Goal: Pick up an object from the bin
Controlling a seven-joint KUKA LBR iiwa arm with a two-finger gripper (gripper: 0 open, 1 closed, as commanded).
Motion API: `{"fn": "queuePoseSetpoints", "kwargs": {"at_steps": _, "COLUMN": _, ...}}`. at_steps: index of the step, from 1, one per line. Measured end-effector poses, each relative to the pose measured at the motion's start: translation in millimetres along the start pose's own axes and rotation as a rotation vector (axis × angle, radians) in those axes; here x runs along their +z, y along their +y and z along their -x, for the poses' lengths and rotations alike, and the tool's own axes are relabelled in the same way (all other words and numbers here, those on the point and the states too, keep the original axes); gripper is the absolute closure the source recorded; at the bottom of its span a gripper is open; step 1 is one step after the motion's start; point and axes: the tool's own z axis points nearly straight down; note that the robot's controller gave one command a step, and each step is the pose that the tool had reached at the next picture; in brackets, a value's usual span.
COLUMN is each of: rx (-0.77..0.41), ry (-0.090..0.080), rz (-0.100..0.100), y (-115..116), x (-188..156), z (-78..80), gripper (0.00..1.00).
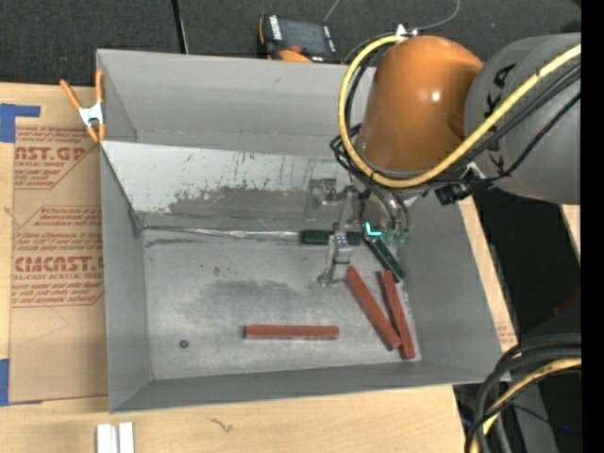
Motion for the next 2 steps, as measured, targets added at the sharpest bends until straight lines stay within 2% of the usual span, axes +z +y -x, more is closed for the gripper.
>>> {"fn": "queuePoseSetpoints", "kwargs": {"at_steps": 1, "rx": -0.207, "ry": 0.004, "rz": 0.0, "y": -28.3, "x": 171.7, "z": -32.2, "gripper": 0.0}}
{"fn": "queuePoseSetpoints", "kwargs": {"at_steps": 2, "rx": -0.206, "ry": -0.009, "rz": 0.001, "y": -27.3, "x": 165.9, "z": -28.3, "gripper": 1.0}}
